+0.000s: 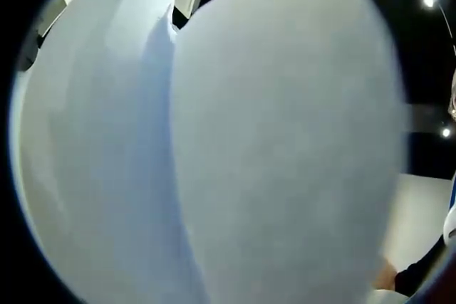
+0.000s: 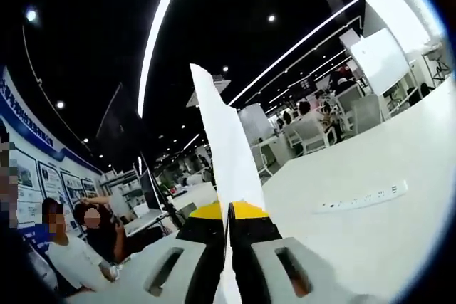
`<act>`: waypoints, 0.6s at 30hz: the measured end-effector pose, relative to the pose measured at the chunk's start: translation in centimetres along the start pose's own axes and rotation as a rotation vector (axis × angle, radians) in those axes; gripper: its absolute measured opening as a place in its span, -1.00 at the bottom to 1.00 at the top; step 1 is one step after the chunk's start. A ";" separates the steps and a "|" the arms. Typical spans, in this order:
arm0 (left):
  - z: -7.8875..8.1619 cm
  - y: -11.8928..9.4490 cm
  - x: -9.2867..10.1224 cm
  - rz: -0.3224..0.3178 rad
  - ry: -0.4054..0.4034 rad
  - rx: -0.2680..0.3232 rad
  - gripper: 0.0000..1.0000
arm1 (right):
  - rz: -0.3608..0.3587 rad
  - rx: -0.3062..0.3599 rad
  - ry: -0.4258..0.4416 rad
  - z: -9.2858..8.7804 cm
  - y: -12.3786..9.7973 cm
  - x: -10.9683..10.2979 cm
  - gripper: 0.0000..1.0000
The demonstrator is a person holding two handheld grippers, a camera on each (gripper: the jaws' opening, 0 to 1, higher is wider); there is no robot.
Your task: Organize the stack of printing papers by aligning and flattening the scattered papers on the table
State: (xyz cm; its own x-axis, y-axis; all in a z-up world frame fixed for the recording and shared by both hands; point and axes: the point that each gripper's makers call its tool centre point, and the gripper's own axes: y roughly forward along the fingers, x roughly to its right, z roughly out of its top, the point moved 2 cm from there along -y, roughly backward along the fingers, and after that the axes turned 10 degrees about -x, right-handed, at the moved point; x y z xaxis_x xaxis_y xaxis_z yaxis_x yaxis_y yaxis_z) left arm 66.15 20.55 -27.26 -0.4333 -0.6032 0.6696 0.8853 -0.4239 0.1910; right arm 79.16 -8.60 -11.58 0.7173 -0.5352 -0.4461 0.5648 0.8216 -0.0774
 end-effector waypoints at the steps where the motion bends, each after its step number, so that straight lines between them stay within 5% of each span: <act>1: 0.0 0.0 0.0 0.001 0.001 0.000 -0.84 | -0.003 -0.006 -0.011 -0.1 0.0 0.0 -1.00; 18: 0.1 0.0 -0.1 -0.001 0.002 -0.003 -0.84 | 0.248 -0.084 0.045 -0.2 -0.9 -3.7 -1.00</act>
State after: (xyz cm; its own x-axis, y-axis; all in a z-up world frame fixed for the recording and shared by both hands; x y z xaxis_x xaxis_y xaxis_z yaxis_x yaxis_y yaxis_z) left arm 66.18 20.65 -27.26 -0.4342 -0.6044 0.6679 0.8845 -0.4265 0.1890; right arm 75.94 -7.31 -10.06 0.8098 -0.3079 -0.4993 0.3371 0.9409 -0.0336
